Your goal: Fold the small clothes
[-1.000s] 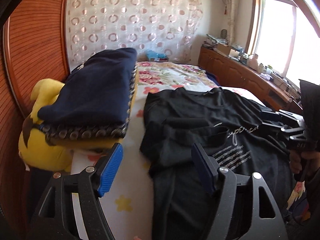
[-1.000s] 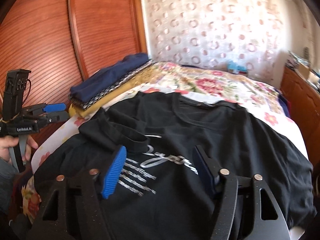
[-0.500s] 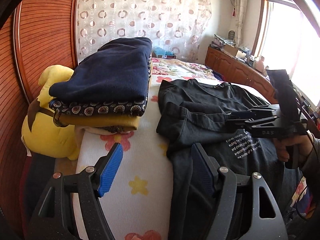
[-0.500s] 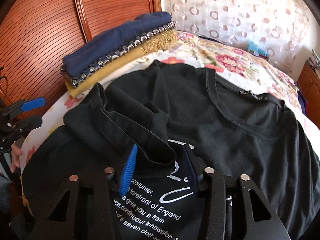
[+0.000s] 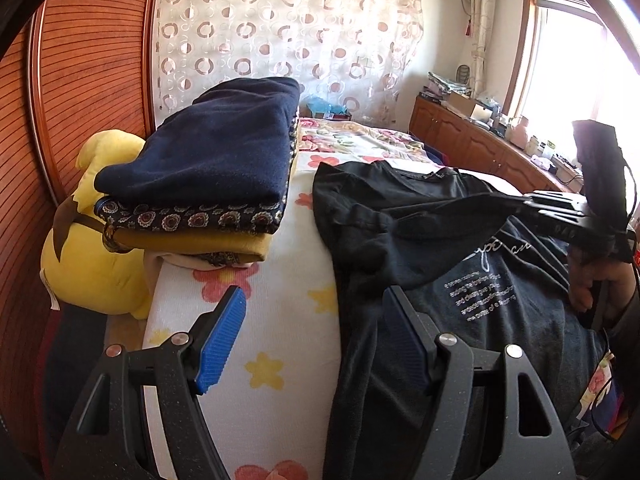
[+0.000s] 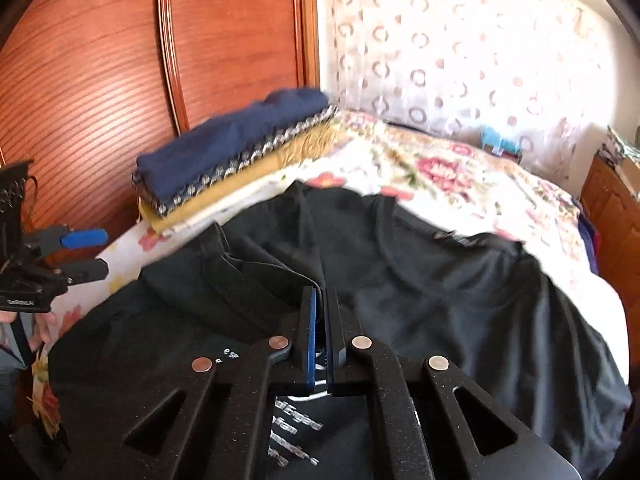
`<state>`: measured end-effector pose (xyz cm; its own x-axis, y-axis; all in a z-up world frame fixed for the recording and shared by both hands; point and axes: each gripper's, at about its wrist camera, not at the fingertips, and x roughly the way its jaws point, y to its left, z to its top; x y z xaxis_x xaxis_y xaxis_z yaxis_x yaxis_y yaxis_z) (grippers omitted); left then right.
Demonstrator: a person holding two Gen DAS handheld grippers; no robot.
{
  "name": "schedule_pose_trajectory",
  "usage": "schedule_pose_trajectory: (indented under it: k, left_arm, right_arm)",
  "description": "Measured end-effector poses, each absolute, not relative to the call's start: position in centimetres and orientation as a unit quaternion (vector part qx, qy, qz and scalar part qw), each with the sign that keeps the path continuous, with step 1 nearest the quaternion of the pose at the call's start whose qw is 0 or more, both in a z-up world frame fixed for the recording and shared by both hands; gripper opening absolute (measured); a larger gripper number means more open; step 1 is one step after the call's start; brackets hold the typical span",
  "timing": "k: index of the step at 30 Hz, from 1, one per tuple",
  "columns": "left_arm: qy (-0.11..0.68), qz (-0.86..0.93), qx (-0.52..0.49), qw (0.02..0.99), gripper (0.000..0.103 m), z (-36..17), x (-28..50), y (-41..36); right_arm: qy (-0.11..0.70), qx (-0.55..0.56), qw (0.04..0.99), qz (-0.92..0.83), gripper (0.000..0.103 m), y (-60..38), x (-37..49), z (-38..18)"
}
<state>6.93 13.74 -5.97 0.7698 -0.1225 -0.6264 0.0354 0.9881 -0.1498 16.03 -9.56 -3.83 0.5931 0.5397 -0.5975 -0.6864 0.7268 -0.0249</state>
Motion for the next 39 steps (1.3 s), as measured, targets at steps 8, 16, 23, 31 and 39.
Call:
schedule_pose_trajectory:
  k: [8,16,23,31,39]
  left_arm:
    - [0.34,-0.054,-0.057,0.937,0.072,-5.8,7.3,12.3]
    - [0.353,-0.049,-0.049,0.933,0.072,-6.9,6.8,11.9]
    - [0.353,-0.038,-0.057,0.933,0.072,-7.0,5.7,13.0]
    - [0.353,-0.037,-0.065,0.933,0.072,-7.4,5.2,13.3]
    - [0.347,-0.039,-0.069,0.934,0.072,-7.1,5.1,13.2]
  right_arm:
    - [0.316,-0.14,0.903,0.255,0.009,-13.6,17.0,-6.7]
    - [0.312,-0.098,0.888,0.322,0.033,-12.7,15.9,-6.4]
    - [0.318,-0.105,0.858,0.391,0.037,-8.1,16.6,-7.3]
    - [0.376,-0.122,0.828,0.397,0.037,-4.3,21.2,-9.9]
    - [0.344,-0.123,0.832,0.417,0.007,-6.5,19.7,-8.3]
